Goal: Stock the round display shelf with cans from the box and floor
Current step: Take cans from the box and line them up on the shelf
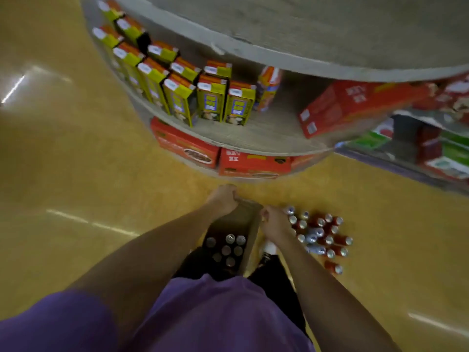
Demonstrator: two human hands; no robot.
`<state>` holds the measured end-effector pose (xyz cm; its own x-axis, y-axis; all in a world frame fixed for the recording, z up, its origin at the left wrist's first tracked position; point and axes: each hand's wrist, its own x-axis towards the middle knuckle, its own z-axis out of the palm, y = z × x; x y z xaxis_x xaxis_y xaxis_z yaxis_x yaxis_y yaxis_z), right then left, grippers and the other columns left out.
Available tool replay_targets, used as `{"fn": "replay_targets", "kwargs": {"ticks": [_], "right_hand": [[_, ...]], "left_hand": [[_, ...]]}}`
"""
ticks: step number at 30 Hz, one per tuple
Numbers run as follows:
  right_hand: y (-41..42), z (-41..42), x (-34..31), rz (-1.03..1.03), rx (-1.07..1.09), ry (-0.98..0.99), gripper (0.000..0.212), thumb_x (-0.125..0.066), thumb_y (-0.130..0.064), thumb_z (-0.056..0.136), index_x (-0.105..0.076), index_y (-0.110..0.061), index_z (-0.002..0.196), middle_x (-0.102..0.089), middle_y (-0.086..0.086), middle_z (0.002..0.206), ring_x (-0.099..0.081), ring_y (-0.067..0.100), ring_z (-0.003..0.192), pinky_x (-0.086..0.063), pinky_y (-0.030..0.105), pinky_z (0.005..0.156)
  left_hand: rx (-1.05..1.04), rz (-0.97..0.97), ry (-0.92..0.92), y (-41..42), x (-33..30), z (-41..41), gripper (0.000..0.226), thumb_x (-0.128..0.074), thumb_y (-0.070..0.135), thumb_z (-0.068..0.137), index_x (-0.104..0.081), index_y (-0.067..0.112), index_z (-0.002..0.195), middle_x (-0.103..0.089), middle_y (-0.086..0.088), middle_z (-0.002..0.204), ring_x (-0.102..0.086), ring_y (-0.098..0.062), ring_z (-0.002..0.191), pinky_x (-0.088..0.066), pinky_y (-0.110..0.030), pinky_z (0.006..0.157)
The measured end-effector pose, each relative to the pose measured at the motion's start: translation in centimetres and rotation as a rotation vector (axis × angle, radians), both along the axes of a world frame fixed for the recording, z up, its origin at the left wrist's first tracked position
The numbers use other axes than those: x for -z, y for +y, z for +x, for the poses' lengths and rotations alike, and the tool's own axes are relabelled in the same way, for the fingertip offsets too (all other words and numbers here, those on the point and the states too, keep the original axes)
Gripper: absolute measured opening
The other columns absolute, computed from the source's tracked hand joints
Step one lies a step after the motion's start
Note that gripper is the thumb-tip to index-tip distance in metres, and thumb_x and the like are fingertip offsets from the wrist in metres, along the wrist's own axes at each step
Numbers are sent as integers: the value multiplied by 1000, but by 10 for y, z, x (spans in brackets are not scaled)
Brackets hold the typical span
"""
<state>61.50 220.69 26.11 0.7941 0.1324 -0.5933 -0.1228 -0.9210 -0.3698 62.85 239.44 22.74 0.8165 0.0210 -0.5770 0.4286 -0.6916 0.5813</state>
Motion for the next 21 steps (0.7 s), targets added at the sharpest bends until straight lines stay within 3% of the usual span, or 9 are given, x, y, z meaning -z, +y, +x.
{"fn": "replay_targets", "kwargs": {"ticks": [2,6,11,15,18,21], "right_hand": [[-1,10,19,25,-72,27,17,-63,-9,82,-55,-21,90,-57,0,95,-59,22,89,-41,29,68],[-15,23,66,63,-188,164,17,-64,-11,86,-62,-19,101,-58,-4,98,-56,15,89,-39,24,70],[-29,33,150,56,-329,267,10,-65,-14,81,-61,-20,88,-62,1,96,-59,24,88,-50,35,77],[-34,37,213,36,-229,377,13,-67,-11,82,-62,-19,91,-64,1,96,-59,22,90,-40,25,73],[-39,37,273,17,-192,410,17,-67,-10,83,-64,-17,98,-64,1,96,-59,20,90,-38,23,74],[-45,27,336,-1,-238,415,22,-65,-9,85,-64,-14,106,-61,-1,95,-53,15,87,-36,21,74]], "left_hand": [[-100,5,52,0,0,-3,15,-58,6,81,-63,12,94,-67,-11,106,-63,-30,99,-52,-35,79],[-262,80,185,-13,23,-26,28,-58,11,83,-64,9,111,-65,-13,112,-61,-33,104,-54,-39,82],[-525,63,363,-48,99,-52,16,-59,17,87,-63,13,101,-65,-9,102,-61,-29,90,-54,-37,73],[-723,65,431,-79,159,-78,14,-62,20,83,-63,15,95,-62,-3,86,-58,-26,81,-48,-34,69],[-822,-14,487,-102,220,-100,7,-59,18,81,-61,17,87,-63,-5,88,-62,-30,89,-51,-34,73],[-896,-58,516,-121,283,-118,12,-57,13,80,-58,15,92,-65,-9,93,-62,-32,89,-49,-33,70]]}}
